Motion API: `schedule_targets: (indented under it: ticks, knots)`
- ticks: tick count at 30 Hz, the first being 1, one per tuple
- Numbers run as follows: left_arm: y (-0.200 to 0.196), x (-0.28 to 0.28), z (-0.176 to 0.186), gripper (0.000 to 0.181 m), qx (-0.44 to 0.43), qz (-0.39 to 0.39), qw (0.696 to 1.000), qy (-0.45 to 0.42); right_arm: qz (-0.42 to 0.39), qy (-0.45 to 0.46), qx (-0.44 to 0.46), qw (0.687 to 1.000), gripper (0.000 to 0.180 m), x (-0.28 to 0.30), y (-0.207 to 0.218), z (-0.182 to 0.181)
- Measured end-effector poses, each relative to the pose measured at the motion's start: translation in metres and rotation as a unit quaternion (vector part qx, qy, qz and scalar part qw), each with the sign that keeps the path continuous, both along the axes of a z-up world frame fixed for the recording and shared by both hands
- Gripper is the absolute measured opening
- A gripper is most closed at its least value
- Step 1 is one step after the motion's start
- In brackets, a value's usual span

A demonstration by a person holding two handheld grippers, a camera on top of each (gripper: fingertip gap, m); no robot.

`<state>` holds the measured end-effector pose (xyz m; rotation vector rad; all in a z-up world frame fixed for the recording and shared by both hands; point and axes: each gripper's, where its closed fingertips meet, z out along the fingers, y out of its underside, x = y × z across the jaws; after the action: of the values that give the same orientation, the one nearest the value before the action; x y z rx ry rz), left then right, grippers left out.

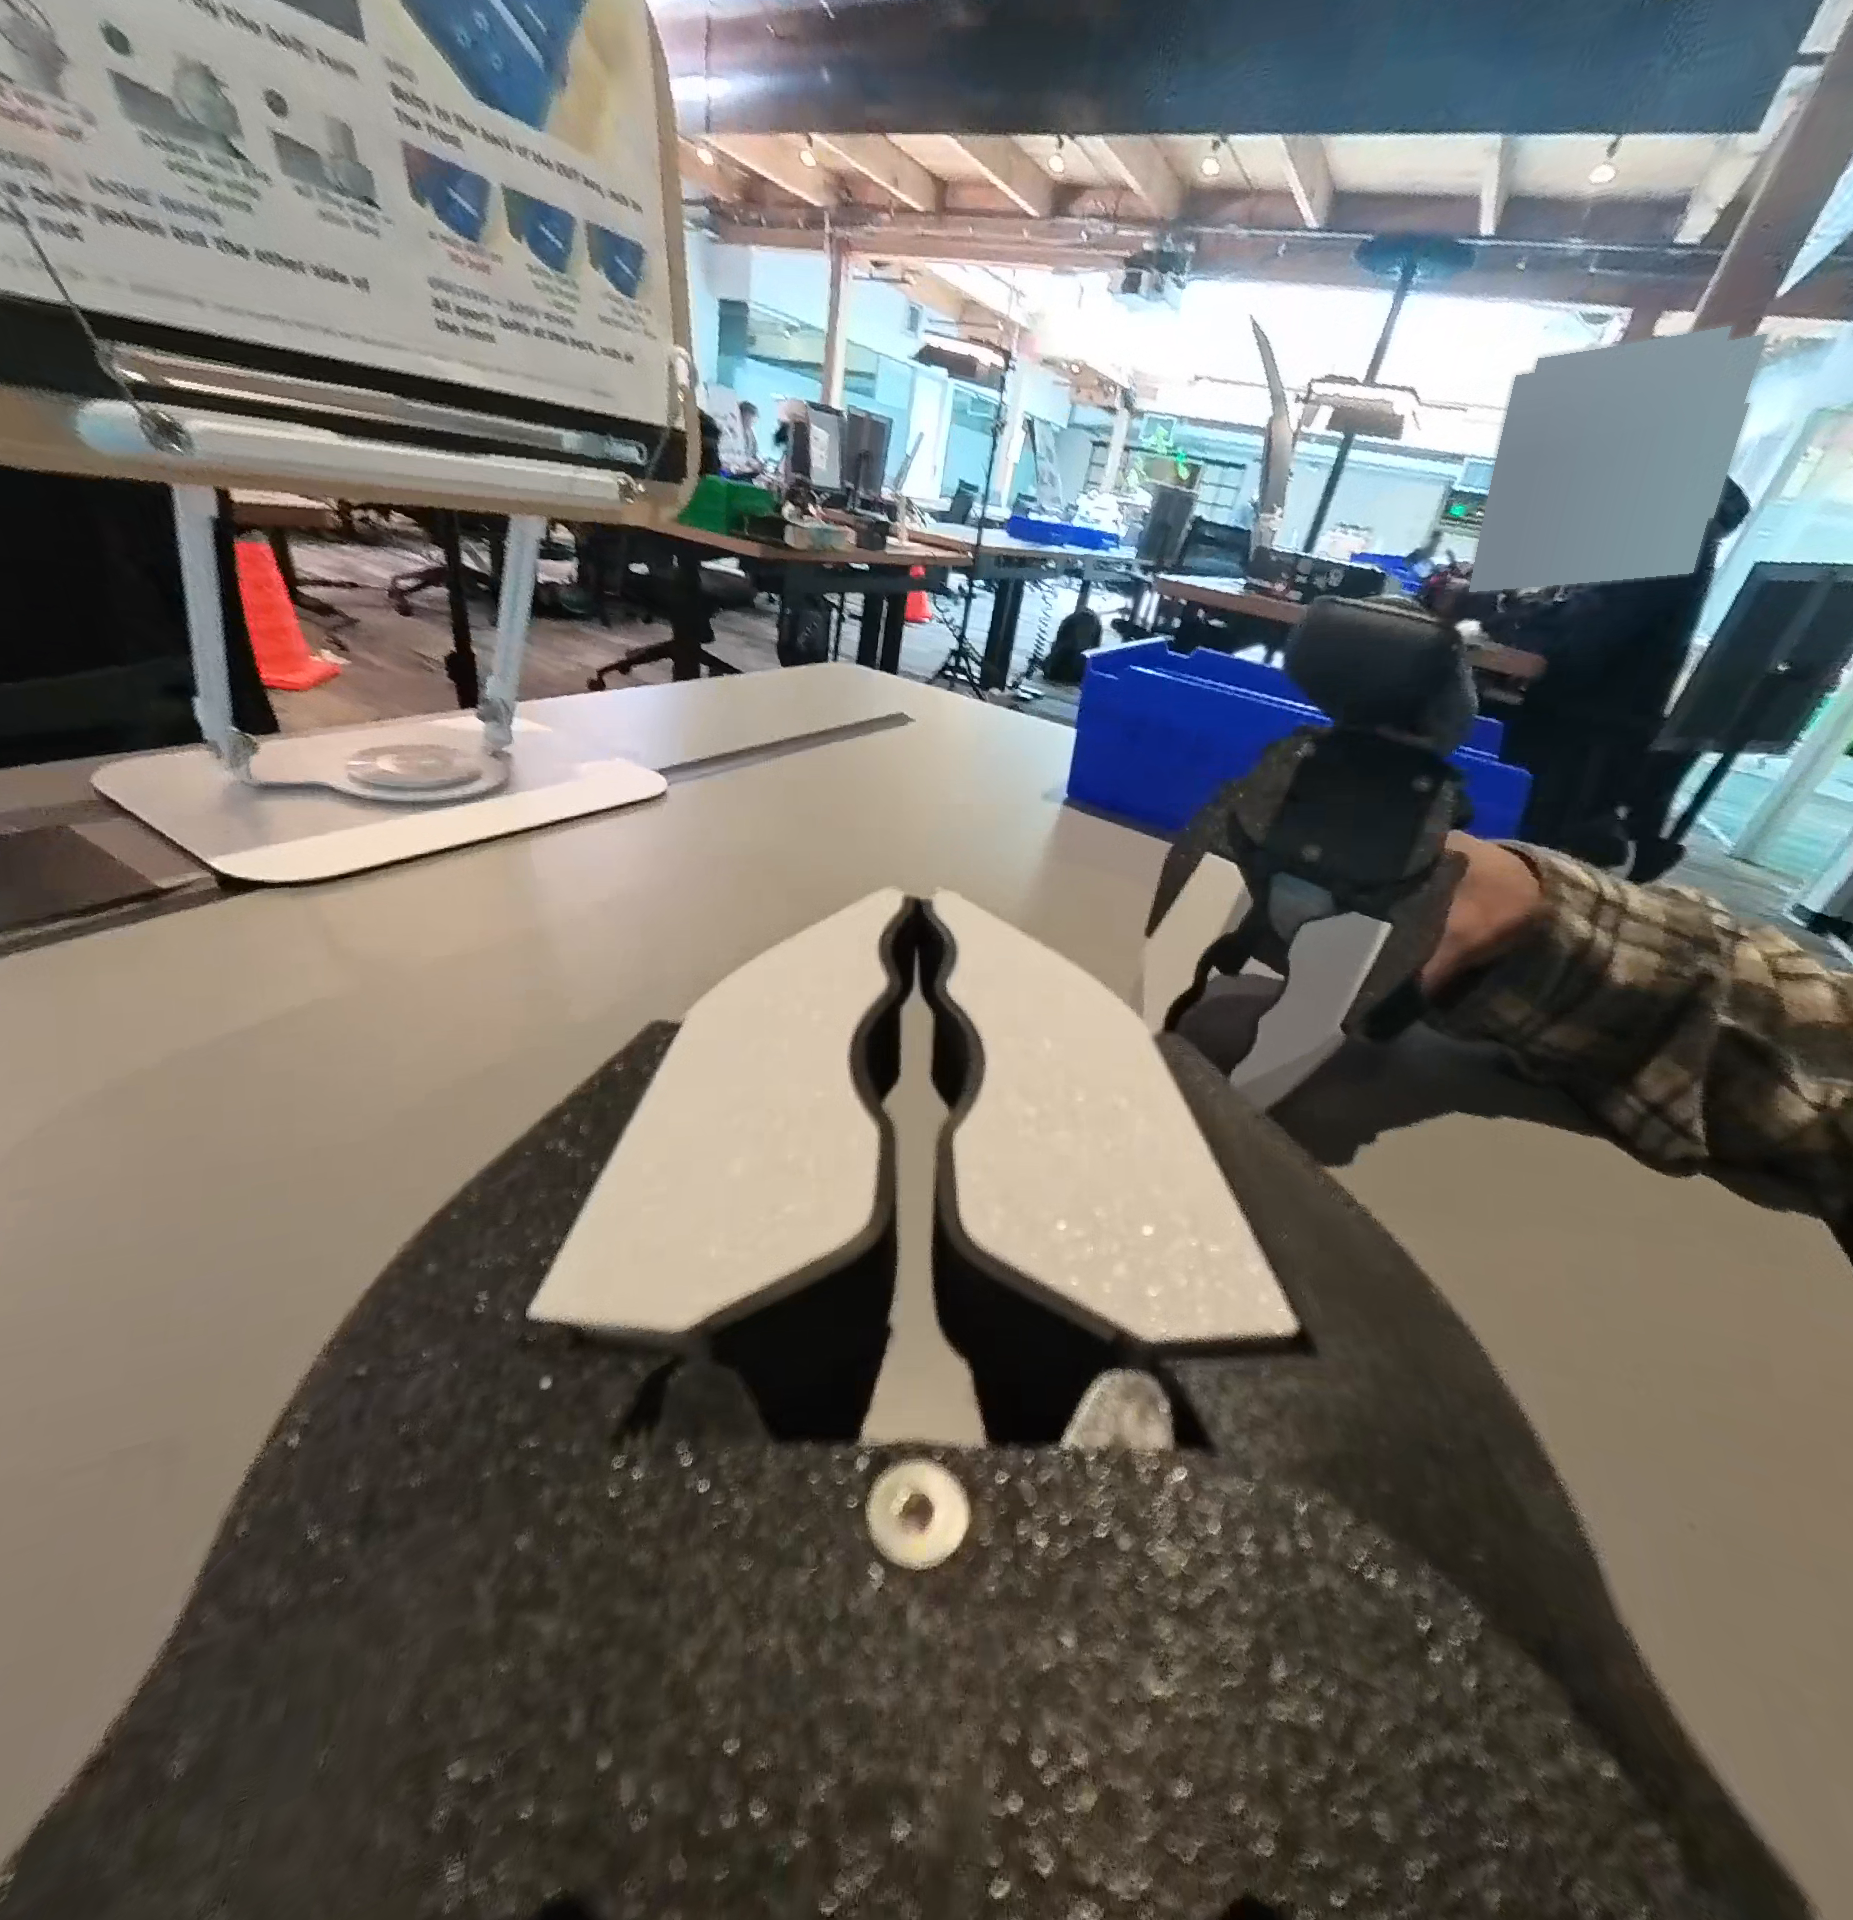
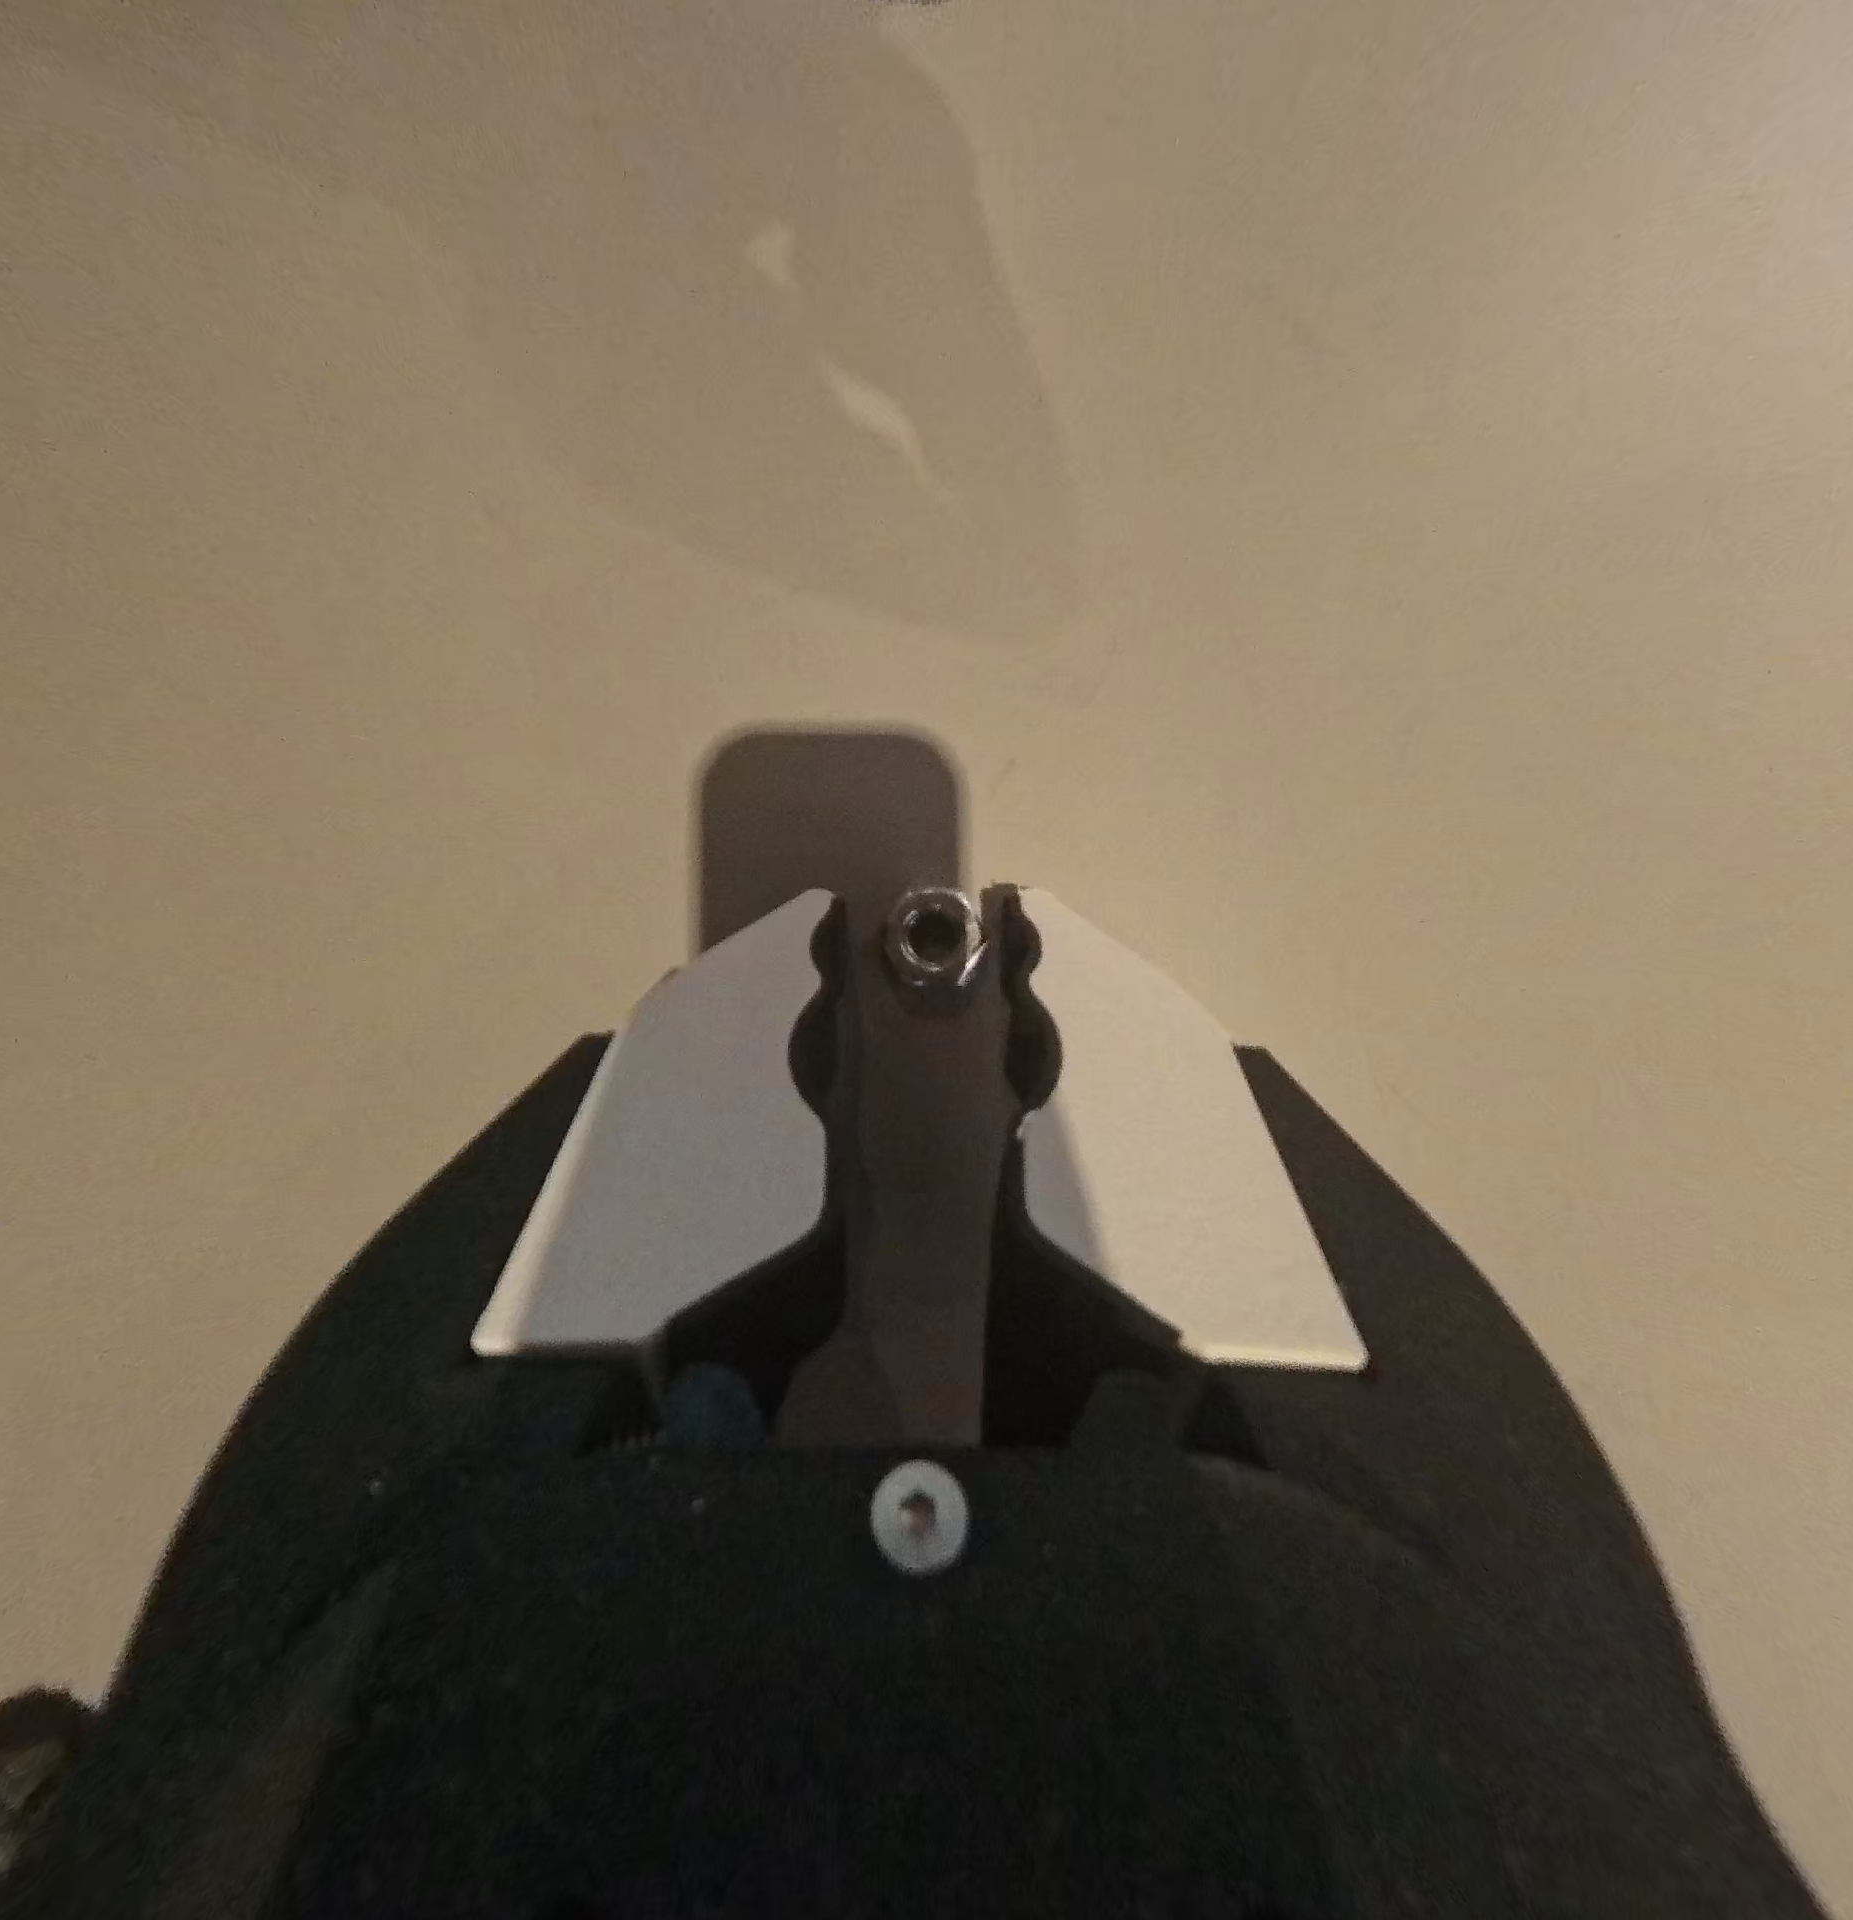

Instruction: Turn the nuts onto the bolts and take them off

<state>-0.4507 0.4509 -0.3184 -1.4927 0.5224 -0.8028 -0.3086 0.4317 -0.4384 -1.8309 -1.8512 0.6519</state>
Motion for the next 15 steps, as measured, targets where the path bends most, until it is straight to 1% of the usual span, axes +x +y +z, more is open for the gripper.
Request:
schedule_targets:
  ticks: [3,7,12,15]
  knots:
    - [0.006,-0.001,0.002,0.0,0.02,0.028,0.999,0.012,-0.002,0.001,0.0,1.0,0.028,-0.001,0.0,0.0]
    - [0.012,0.001,0.003,0.0,0.03,0.034,0.999,0.028,-0.002,0.001,-0.001,1.0,0.028,-0.001,0.0,0.0]
    - [0.014,-0.001,0.007,0.0,0.027,0.018,0.998,0.055,-0.003,0.005,-0.002,1.0,0.028,-0.001,0.0,0.0]
    - [0.003,-0.013,0.024,0.0,0.0,-0.005,0.998,0.055,-0.004,0.013,-0.01,1.0,0.027,-0.001,0.0,0.0]
